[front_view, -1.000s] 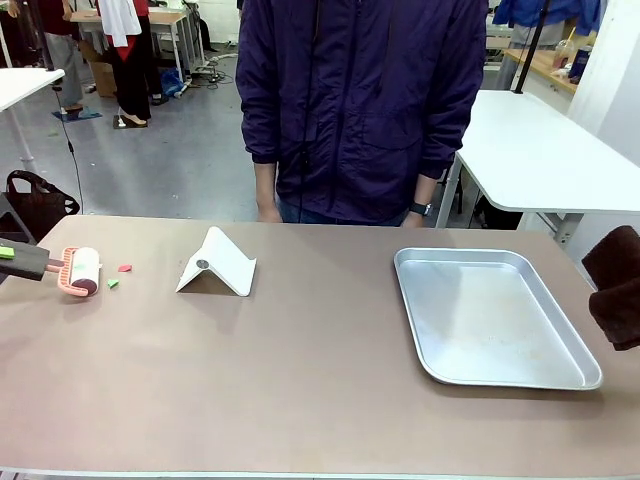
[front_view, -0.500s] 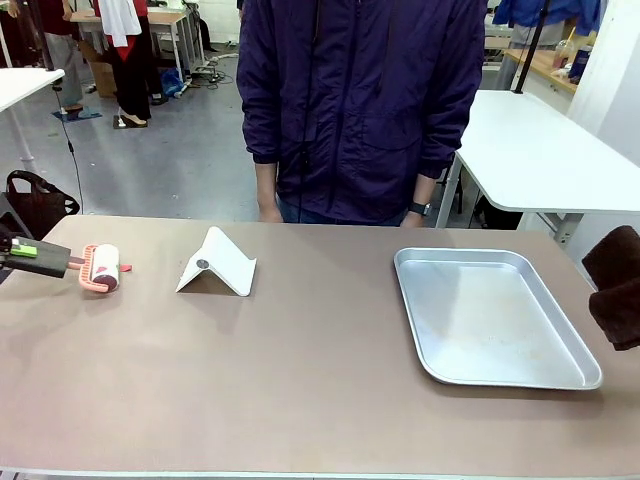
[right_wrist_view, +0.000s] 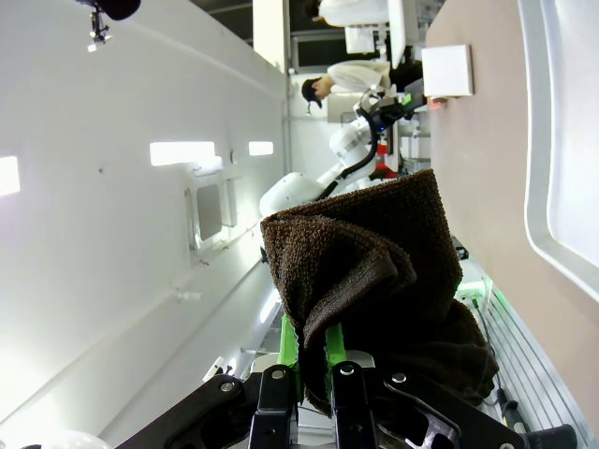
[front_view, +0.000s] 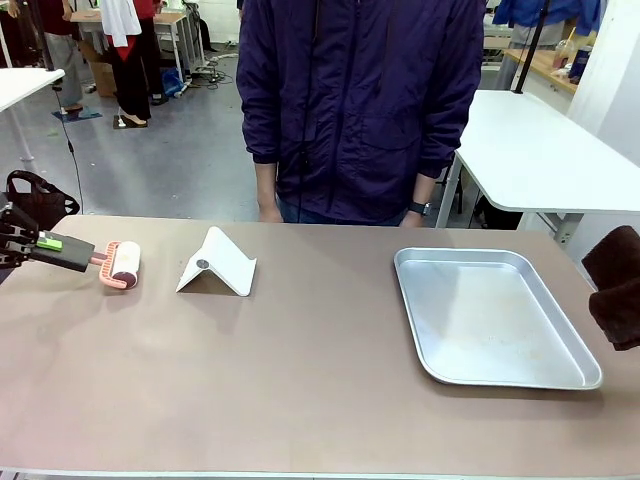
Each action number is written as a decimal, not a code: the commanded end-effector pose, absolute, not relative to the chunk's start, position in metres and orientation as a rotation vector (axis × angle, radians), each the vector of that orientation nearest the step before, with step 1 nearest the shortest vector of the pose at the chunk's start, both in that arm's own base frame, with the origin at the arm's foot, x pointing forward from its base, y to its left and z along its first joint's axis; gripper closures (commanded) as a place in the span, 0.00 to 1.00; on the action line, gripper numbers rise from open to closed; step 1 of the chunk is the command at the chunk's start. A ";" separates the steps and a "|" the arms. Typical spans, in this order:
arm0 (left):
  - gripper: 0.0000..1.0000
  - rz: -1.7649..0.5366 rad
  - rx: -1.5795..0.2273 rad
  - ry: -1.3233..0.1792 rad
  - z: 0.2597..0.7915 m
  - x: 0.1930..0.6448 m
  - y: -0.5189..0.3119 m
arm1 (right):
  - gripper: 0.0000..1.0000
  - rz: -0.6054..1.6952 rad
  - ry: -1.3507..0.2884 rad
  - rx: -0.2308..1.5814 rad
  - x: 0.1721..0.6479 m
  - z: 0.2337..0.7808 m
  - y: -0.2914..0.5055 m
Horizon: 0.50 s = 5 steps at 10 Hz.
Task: Clean the surface of the table.
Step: Clean the area not pointed to by the person.
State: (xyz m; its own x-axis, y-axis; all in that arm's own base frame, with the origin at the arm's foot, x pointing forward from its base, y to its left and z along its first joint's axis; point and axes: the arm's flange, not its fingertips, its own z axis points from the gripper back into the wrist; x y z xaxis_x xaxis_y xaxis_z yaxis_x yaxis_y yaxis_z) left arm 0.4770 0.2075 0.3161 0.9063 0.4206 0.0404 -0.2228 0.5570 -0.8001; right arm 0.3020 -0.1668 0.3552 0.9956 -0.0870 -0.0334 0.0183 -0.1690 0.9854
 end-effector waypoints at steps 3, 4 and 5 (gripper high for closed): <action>0.78 0.341 -0.851 -0.222 0.305 0.494 0.196 | 0.88 -0.082 -0.052 1.743 0.301 0.359 -0.167; 0.78 0.290 -0.916 -0.259 0.316 0.488 0.194 | 0.88 -0.082 -0.052 1.743 0.301 0.359 -0.167; 0.78 0.259 -0.971 -0.313 0.329 0.477 0.194 | 0.88 -0.082 -0.052 1.743 0.301 0.359 -0.167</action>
